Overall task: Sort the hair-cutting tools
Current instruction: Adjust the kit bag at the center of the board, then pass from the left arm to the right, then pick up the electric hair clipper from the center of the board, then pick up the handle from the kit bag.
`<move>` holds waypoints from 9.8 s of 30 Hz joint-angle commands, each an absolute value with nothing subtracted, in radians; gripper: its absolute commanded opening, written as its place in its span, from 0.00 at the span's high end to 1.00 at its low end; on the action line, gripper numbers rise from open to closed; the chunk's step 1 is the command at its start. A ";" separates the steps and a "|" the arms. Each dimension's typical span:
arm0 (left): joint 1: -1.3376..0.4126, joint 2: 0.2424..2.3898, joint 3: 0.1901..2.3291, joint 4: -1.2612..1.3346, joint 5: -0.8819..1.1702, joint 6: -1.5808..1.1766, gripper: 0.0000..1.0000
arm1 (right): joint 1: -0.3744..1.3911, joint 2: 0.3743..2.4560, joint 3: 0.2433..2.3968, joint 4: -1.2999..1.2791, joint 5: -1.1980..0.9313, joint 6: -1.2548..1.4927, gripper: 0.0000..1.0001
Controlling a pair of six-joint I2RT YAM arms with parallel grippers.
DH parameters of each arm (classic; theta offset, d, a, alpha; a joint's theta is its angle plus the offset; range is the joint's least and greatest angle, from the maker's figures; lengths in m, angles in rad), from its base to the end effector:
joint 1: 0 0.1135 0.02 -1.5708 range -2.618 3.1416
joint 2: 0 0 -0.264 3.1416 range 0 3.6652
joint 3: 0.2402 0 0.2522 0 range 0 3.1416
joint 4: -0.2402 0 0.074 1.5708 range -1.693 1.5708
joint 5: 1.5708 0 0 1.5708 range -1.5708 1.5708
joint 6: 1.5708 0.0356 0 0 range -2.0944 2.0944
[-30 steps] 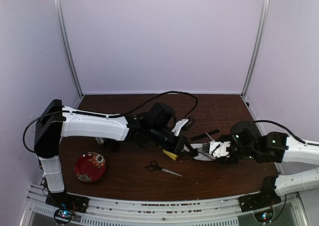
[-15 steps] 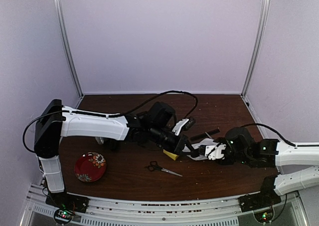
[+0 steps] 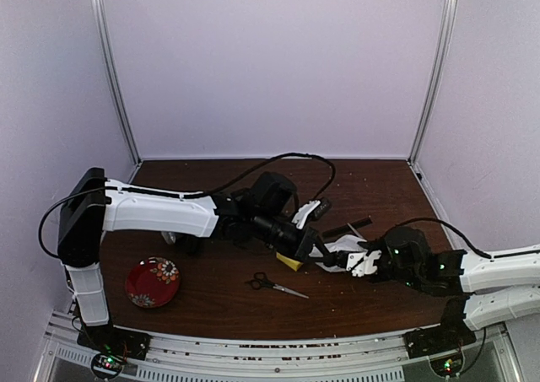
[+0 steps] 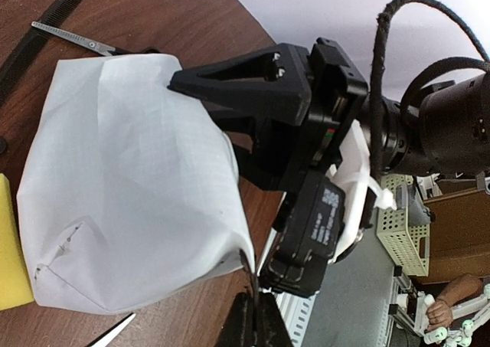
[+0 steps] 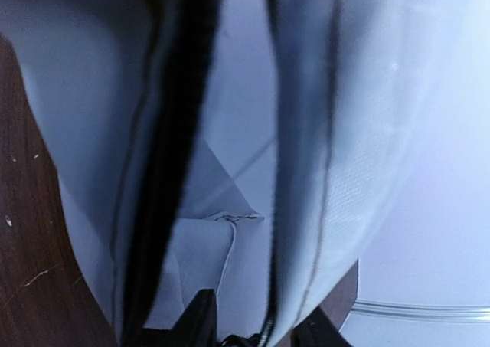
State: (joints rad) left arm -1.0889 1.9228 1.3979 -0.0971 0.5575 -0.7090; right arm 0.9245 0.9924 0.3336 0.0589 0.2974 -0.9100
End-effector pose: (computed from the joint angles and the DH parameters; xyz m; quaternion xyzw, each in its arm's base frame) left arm 0.1862 -0.3966 0.2298 0.2849 0.8161 -0.4961 0.0818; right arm 0.1259 0.1496 0.1710 -0.6524 0.5867 -0.1277 0.4624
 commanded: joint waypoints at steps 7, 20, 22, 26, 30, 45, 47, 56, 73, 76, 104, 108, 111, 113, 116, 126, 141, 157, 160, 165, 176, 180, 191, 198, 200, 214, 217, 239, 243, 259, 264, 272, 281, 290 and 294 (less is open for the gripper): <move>-1.086 1.911 1.361 -0.035 0.559 -0.684 1.00 | 0.859 0.990 0.348 0.166 0.250 -0.921 0.91; -1.084 1.897 1.362 -0.117 0.457 -0.632 1.00 | 0.816 0.966 0.524 -0.218 0.115 -0.906 1.00; -1.079 1.892 1.362 -0.139 0.420 -0.625 1.00 | 0.816 0.968 0.584 -0.317 0.099 -0.878 1.00; -1.075 1.892 1.352 -0.138 0.376 -0.616 0.76 | 0.817 1.023 0.735 -0.567 0.086 -0.804 1.00; -1.075 1.896 1.345 -0.106 0.380 -0.598 0.65 | 0.821 1.091 0.821 -0.740 0.064 -0.718 1.00; -1.074 1.898 1.334 -0.085 0.445 -0.592 0.73 | 0.824 1.190 0.920 -0.894 0.094 -0.556 1.00; -1.074 1.891 1.312 -0.043 0.475 -0.614 0.52 | 0.824 1.201 0.927 -0.894 0.103 -0.548 1.00; -1.074 1.925 1.295 0.015 0.544 -0.693 0.54 | 0.824 1.234 0.968 -0.893 0.118 -0.526 1.00; -1.053 1.997 1.336 0.069 0.620 -0.718 1.00 | 0.824 1.250 0.917 -0.834 0.122 -0.568 1.00; -1.048 1.997 1.321 0.091 0.632 -0.729 1.00 | 0.824 1.241 0.881 -0.787 0.131 -0.610 0.90; -1.017 2.009 1.288 0.178 0.749 -0.764 1.00 | 0.799 1.127 0.499 -0.130 0.203 -0.874 0.52; -1.007 2.009 1.286 0.148 0.763 -0.742 1.00 | 0.772 1.156 0.472 -0.049 0.183 -0.899 0.53; -1.005 2.010 1.276 0.150 0.771 -0.739 1.00 | 0.734 1.156 0.464 -0.014 0.120 -0.905 0.63; -1.005 2.008 1.272 0.142 0.767 -0.734 1.00 | 0.718 1.148 0.463 -0.001 0.094 -0.910 0.72; -1.002 1.999 1.269 0.098 0.738 -0.714 1.00 | 0.710 1.111 0.493 -0.079 0.065 -0.921 0.82; -0.999 1.961 1.362 -0.143 0.536 -0.578 0.93 | 0.713 1.049 0.737 -0.675 -0.039 -0.910 0.99; -0.999 1.720 1.381 -0.628 -0.240 -0.491 0.25 | 0.711 1.221 0.897 -0.805 0.002 -0.596 1.00; -0.790 1.818 1.467 -0.954 -0.378 -0.585 0.30 | 0.706 1.232 0.964 -0.863 -0.095 -0.598 1.00; -0.749 1.876 1.525 -0.962 -0.376 -0.549 0.31 | 0.706 1.231 0.963 -0.865 -0.098 -0.598 1.00; -0.681 1.959 1.587 -0.966 -0.428 -0.502 0.30 | 0.706 1.221 0.948 -0.850 -0.102 -0.604 1.00; -0.586 2.053 1.633 -0.913 -0.375 -0.400 0.27 | 0.704 1.233 0.935 -0.846 -0.115 -0.619 0.99; -0.576 2.088 1.658 -0.911 -0.350 -0.393 0.27 | 0.704 1.242 0.939 -0.849 -0.134 -0.626 0.99; -0.555 2.155 1.672 -0.910 -0.301 -0.419 0.27 | 0.704 1.232 0.928 -0.854 -0.166 -0.632 0.99; -0.565 2.159 1.652 -0.931 -0.243 -0.431 0.30 | 0.704 1.227 0.924 -0.848 -0.170 -0.635 0.99; -0.578 2.151 1.637 -0.931 -0.226 -0.420 0.31 | 0.704 1.227 0.923 -0.848 -0.172 -0.635 0.99; -0.610 2.149 1.618 -1.006 -0.163 -0.300 0.57 | 0.704 1.235 0.919 -0.843 -0.175 -0.635 0.99; -0.611 2.147 1.631 -1.027 -0.114 -0.289 0.70 | 0.704 1.232 0.920 -0.846 -0.173 -0.635 0.99; -0.999 1.522 1.440 -0.419 0.051 -0.148 1.00 | 0.738 1.289 1.036 -0.989 -0.213 -0.599 1.00; -1.050 1.437 1.331 -0.178 0.112 -0.153 1.00 | 0.749 1.280 1.026 -0.987 -0.239 -0.597 1.00; -1.293 1.653 1.336 0.398 0.230 0.195 1.00 | 0.750 1.305 1.005 -0.926 -0.397 -0.571 1.00; -1.295 1.715 1.351 0.460 0.270 0.190 1.00 | 0.750 1.307 1.001 -0.928 -0.423 -0.569 1.00; -1.303 1.815 1.372 0.483 0.270 0.165 1.00 | 0.750 1.293 0.975 -0.912 -0.449 -0.563 1.00; -1.308 1.877 1.309 0.463 0.190 0.202 1.00 | 0.750 1.246 0.978 -0.938 -0.451 -0.557 1.00; -1.310 1.908 1.262 0.423 0.139 0.235 1.00 | 0.750 1.238 0.962 -0.941 -0.458 -0.561 1.00; -1.310 1.907 1.248 0.414 0.110 0.232 1.00 | 0.750 1.245 0.960 -0.946 -0.465 -0.568 1.00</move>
